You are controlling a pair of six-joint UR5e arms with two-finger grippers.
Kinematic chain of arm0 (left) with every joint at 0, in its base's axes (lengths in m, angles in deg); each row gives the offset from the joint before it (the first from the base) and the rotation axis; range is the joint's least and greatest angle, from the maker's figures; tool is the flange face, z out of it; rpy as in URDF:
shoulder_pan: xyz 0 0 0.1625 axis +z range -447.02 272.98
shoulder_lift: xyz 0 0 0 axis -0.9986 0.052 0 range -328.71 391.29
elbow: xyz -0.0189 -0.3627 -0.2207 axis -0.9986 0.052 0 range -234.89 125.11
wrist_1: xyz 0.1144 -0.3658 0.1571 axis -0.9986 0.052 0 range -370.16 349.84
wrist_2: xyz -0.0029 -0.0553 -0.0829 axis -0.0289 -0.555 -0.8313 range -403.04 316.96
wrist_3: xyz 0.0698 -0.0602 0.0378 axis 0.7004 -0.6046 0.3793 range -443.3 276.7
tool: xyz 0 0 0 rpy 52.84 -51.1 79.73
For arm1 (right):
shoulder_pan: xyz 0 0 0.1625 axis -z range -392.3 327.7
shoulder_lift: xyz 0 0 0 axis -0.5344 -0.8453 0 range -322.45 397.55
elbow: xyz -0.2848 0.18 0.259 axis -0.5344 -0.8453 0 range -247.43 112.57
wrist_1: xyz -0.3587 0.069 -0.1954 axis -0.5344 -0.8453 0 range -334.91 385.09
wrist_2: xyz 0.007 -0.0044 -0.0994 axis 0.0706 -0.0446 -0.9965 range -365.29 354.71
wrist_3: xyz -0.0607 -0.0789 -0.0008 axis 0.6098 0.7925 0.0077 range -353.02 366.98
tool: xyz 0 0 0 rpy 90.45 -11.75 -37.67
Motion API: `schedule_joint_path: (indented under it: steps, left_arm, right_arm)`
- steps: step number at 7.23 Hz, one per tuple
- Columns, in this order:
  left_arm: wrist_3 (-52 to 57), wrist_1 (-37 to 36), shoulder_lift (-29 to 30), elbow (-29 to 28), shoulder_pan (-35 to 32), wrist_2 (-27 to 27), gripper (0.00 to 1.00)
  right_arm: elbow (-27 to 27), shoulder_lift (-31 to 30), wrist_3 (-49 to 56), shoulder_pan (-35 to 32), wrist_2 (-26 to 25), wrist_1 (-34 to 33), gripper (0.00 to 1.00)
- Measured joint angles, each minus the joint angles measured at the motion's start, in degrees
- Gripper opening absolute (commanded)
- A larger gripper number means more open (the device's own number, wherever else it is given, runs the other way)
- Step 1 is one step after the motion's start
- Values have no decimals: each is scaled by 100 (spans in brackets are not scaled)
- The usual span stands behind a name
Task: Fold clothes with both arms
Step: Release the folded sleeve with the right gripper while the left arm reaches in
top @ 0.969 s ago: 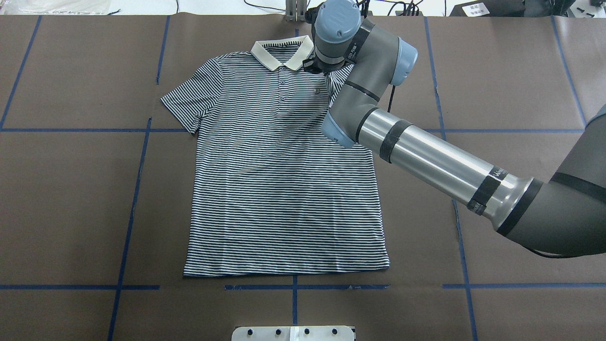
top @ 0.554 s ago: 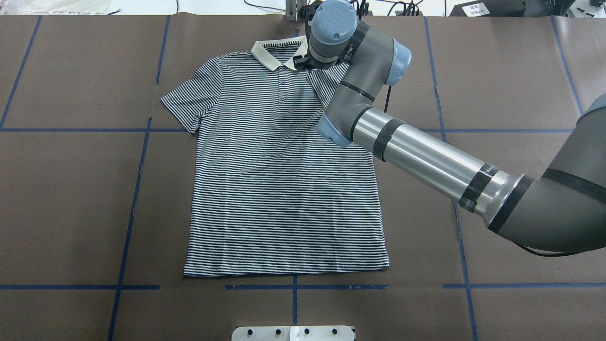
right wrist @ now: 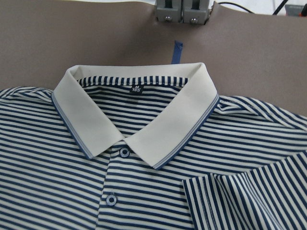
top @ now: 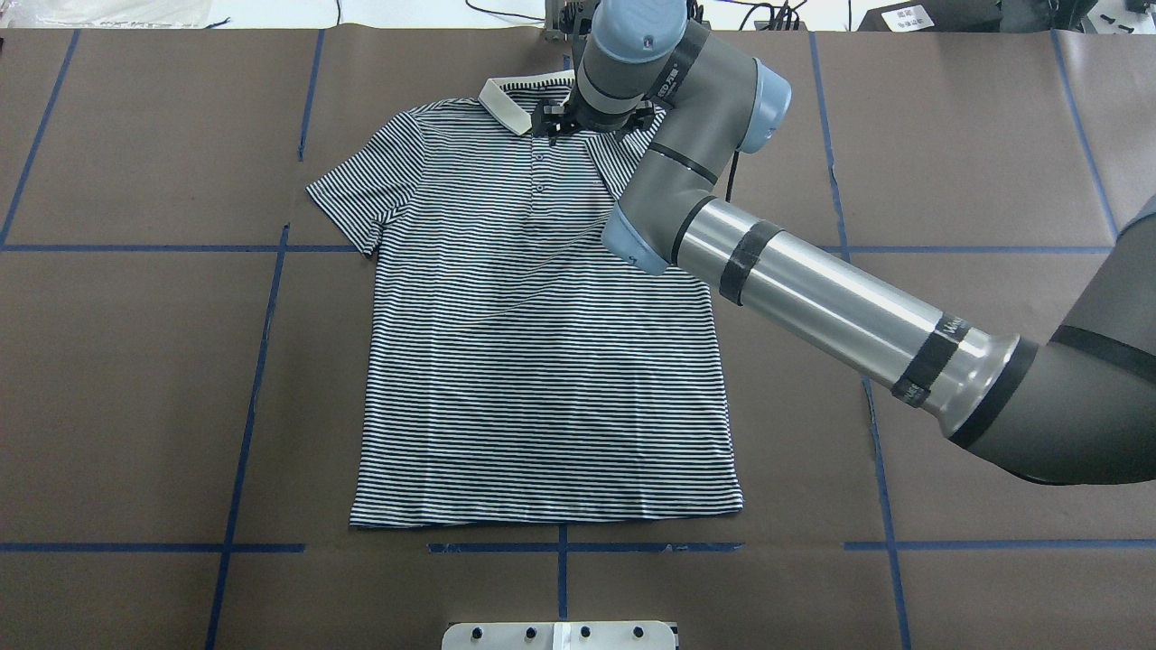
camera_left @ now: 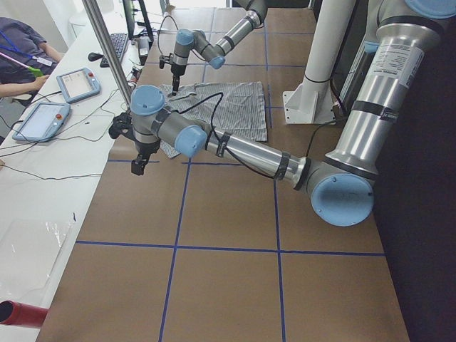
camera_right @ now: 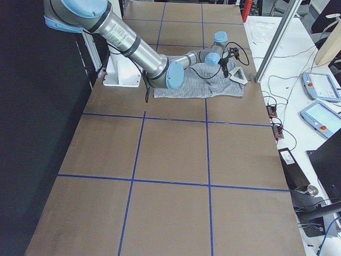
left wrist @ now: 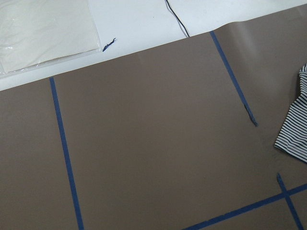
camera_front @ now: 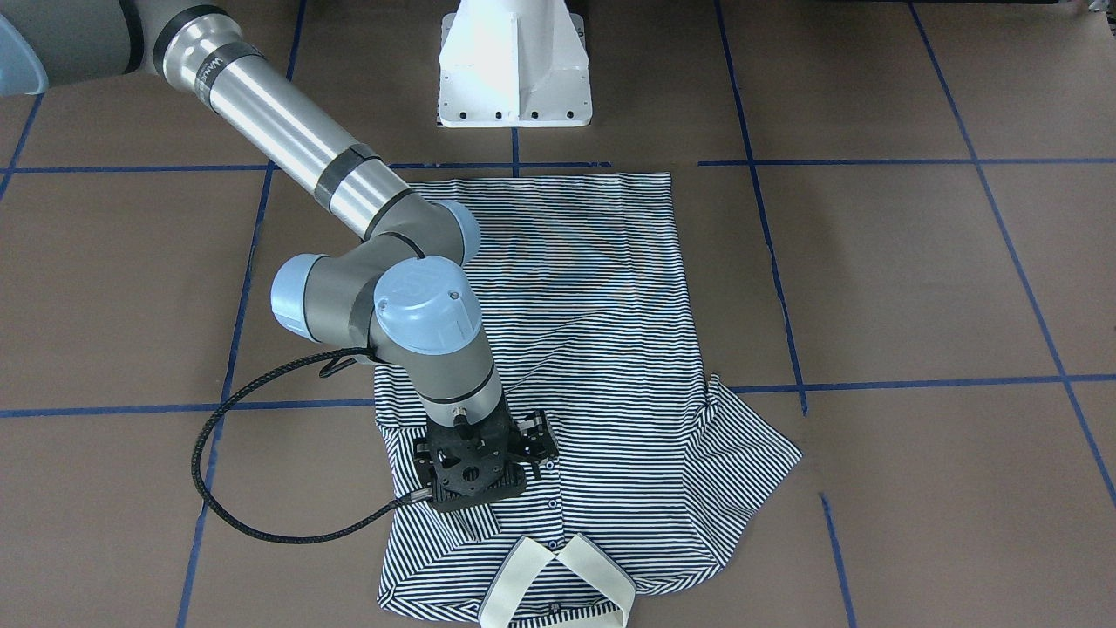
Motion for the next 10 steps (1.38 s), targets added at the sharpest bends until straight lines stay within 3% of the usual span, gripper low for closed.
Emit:
schedule_joint_path:
  steps: [2,4,6,8,10]
  left_arm:
    - [-1970,224,426,-43,1100,623,100]
    - [-3560,976,672,-472,1799,1357,100]
    - [-4387,1807,921,-1347,2405,2291,100]
    - [-4752,2106,1111,-1911,2965,3129,100]
    - [-4814,2393,1303,-2411,3161,3421,95]
  right_arm:
    - [1343,-451,-40,-340,862,-1487,100]
    - [2323,-725,-68,-536,1286,-2891,100]
    - [3210,-1315,-29,-565,1335,-3222,100]
    - [3432,-1490,-12,-543,1280,-3236,100]
    - [3432,-1516,-39,-524,1243,-3175,100]
